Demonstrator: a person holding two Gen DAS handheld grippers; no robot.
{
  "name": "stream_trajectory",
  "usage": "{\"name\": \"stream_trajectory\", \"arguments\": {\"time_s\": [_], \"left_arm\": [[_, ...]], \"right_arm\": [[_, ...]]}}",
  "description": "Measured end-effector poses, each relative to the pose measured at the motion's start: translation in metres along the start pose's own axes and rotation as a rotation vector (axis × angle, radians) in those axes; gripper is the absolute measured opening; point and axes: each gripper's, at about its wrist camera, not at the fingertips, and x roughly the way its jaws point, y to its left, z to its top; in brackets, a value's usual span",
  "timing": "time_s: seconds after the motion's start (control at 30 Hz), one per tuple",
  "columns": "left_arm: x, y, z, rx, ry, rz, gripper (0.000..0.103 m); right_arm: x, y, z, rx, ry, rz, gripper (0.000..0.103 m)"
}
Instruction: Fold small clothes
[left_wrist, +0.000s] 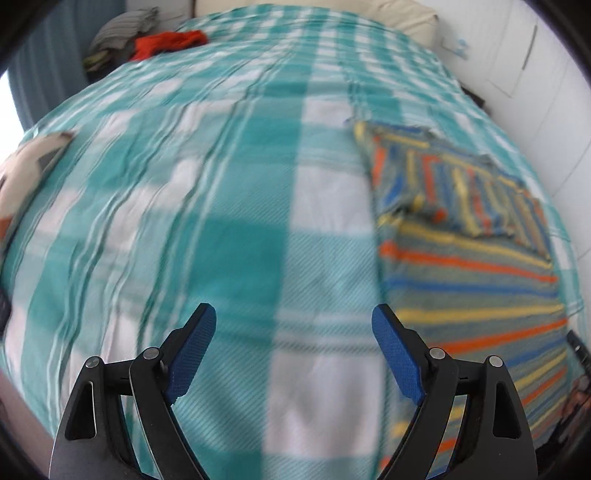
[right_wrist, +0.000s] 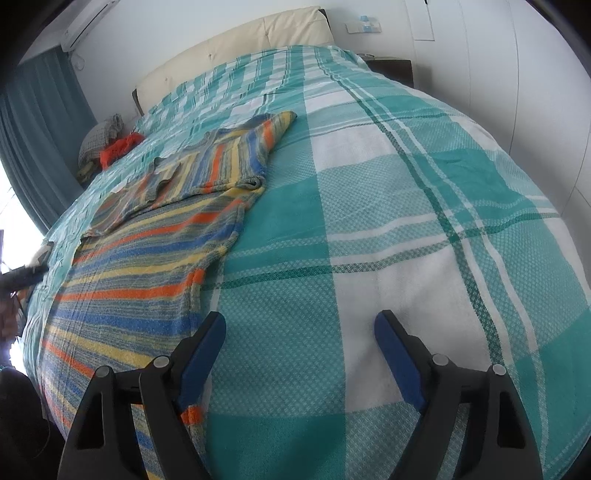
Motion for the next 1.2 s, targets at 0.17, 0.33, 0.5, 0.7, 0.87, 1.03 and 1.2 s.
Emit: {"name": "stream_trajectory", "arguments": {"time_s": [0.17, 0.33, 0.5, 0.7, 0.87, 1.03, 1.2], "left_arm": [[0.000, 0.012, -0.035, -0.051, -0.020, 0.051, 0.088], [0.004, 0.008, -0.042, -0.019, -0.029, 0.097, 0.091], [0.006, 0.012, -0.044, 0.001, -0.036, 0.124, 0.093], [0.007, 0.014, -0.048, -0.002, -0.037, 0.129, 0.094], [0.006, 0.015, -0.048, -0.013, -0.031, 0.126, 0.095], [-0.021, 0.019, -0.061, -0.064, 0.003, -0.057, 0.095], [-0.030, -0.006, -0.102, -0.010, 0.148, -0.276, 0.095]], "right_arm": [[-0.005, 0.000, 0.000, 0.010, -0.008, -0.011, 0.082], [-0.006, 0.005, -0.007, -0.032, -0.003, -0.042, 0.082], [-0.003, 0.006, -0.010, -0.041, -0.014, -0.058, 0.084], [-0.002, 0.007, -0.011, -0.051, -0.021, -0.065, 0.084], [-0.002, 0.007, -0.012, -0.059, -0.022, -0.066, 0.084], [-0.008, 0.008, -0.003, -0.071, 0.042, -0.049, 0.084], [-0.049, -0.001, -0.002, 0.017, 0.109, 0.100, 0.084]]}}
